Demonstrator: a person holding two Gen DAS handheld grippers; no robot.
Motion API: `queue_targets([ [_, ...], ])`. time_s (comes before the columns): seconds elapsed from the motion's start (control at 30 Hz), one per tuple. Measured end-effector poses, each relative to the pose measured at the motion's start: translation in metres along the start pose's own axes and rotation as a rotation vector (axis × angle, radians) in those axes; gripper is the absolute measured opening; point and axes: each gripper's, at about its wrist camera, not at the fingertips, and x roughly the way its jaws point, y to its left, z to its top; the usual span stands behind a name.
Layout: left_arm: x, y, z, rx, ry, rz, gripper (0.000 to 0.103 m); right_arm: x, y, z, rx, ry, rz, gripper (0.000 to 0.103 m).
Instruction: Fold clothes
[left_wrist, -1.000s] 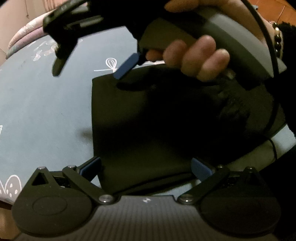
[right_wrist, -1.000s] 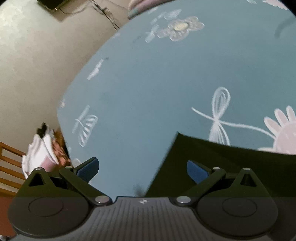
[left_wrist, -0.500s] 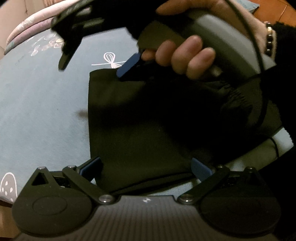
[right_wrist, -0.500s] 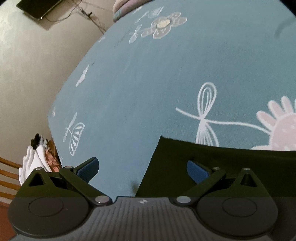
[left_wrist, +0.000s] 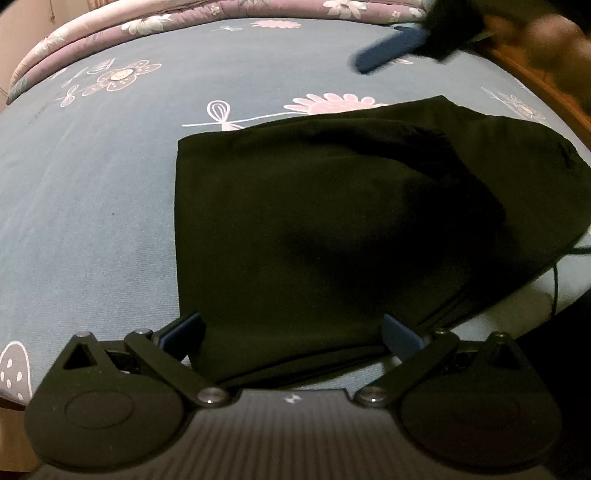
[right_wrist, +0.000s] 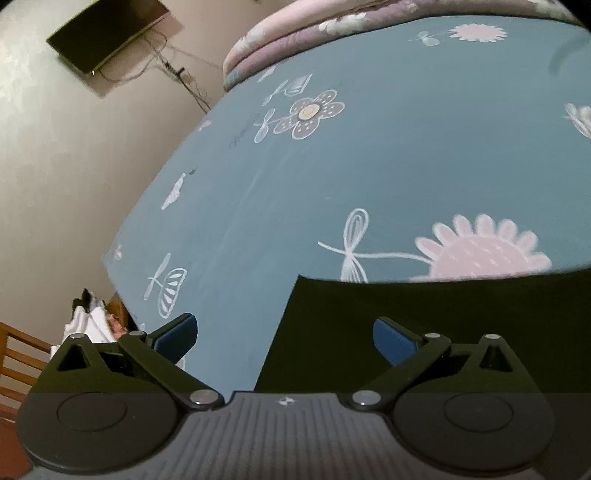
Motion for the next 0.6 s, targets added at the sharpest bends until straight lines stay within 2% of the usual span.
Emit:
queue_targets([
  [0.33,0.002,-0.003,0.001,0.002,0.008,0.008,0.102,0.007,-0.075,-0.074,0.27,0.036,-0.029,0.103],
  [0.47,0.003,-0.003,0.001,0.003,0.007,0.007,0.102,-0.002,-0.096,-0.084,0.371,-0.017,0.058,0.103],
  [0.6,-0.012,0.002,0.005,-0.016,-0.03,0.001,0.102,-0.022,-0.083,-0.09,0.342,-0.072,0.065,0.103],
])
